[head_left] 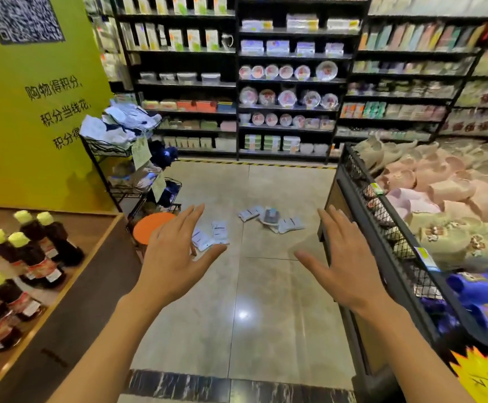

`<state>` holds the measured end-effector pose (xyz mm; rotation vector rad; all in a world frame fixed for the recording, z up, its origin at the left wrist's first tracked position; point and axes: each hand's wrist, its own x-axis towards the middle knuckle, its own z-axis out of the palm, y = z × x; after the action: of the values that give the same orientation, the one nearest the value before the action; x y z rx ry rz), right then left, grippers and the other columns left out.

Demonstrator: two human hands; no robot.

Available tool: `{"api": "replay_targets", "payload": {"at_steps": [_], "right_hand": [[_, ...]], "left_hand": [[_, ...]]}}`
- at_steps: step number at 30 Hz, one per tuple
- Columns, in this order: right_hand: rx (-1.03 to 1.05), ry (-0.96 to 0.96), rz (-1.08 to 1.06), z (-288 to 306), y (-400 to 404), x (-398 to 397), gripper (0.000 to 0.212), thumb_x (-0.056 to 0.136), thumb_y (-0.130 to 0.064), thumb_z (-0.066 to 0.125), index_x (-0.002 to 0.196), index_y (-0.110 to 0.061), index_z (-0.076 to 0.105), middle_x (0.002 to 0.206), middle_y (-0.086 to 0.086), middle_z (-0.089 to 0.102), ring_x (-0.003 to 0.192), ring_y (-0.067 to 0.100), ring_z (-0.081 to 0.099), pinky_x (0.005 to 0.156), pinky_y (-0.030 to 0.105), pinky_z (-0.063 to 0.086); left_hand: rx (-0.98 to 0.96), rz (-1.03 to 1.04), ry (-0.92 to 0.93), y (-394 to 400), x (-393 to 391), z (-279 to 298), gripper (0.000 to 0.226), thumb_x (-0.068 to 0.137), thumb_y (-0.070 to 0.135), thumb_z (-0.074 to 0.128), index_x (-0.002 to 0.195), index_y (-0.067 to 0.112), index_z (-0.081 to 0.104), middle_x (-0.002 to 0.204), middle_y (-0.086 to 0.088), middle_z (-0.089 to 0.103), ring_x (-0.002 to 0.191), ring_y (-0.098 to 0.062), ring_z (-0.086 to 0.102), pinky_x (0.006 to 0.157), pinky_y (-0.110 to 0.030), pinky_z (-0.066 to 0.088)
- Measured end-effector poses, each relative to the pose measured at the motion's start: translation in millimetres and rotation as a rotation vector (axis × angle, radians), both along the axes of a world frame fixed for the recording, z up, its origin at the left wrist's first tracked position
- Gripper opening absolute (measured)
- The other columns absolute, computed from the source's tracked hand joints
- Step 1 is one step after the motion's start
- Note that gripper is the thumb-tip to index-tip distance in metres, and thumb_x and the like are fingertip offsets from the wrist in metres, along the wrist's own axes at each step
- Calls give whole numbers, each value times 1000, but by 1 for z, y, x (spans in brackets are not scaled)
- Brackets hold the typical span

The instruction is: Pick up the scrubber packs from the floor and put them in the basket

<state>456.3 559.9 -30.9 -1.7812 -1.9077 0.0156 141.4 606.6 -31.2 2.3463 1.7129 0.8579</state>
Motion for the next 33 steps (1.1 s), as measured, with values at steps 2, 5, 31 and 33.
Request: {"api": "replay_targets", "payload": {"at_steps": [2, 5, 31, 33], "right_hand": [[8, 13, 22, -6, 37, 6, 107, 85, -91, 24, 162, -16, 27, 169, 11, 26, 158, 28, 21, 129, 41, 10], [-8, 15, 56, -16, 94, 12, 108, 85, -92, 19, 163, -17, 23, 170, 9, 24, 159, 26, 19, 128, 37, 7], [-150, -51, 276, -66, 650, -7, 99, 88, -86, 24, 164, -22, 19, 172, 4, 19, 159, 24, 17, 128, 37, 7], [-164, -21, 303, -70, 696, -10, 99, 89, -85, 25, 164, -20, 24, 171, 6, 23, 158, 26, 21, 129, 45, 15]], "left_hand": [[-18, -4, -18, 32, 2, -4, 89, 86, 80, 48, 160, 33, 31, 162, 2, 42, 147, -21, 40, 117, -54, 37], [-18, 7, -51, 81, 6, -12, 89, 86, 78, 47, 159, 28, 35, 160, 0, 44, 144, -22, 43, 115, -50, 40], [-93, 210, -89, 570, -1, -75, 84, 91, 71, 55, 161, 31, 29, 162, 2, 40, 144, -24, 41, 117, -48, 37], [-107, 242, -69, 607, -2, -74, 82, 91, 71, 51, 160, 30, 30, 159, 1, 44, 142, -25, 45, 115, -51, 40]]}}
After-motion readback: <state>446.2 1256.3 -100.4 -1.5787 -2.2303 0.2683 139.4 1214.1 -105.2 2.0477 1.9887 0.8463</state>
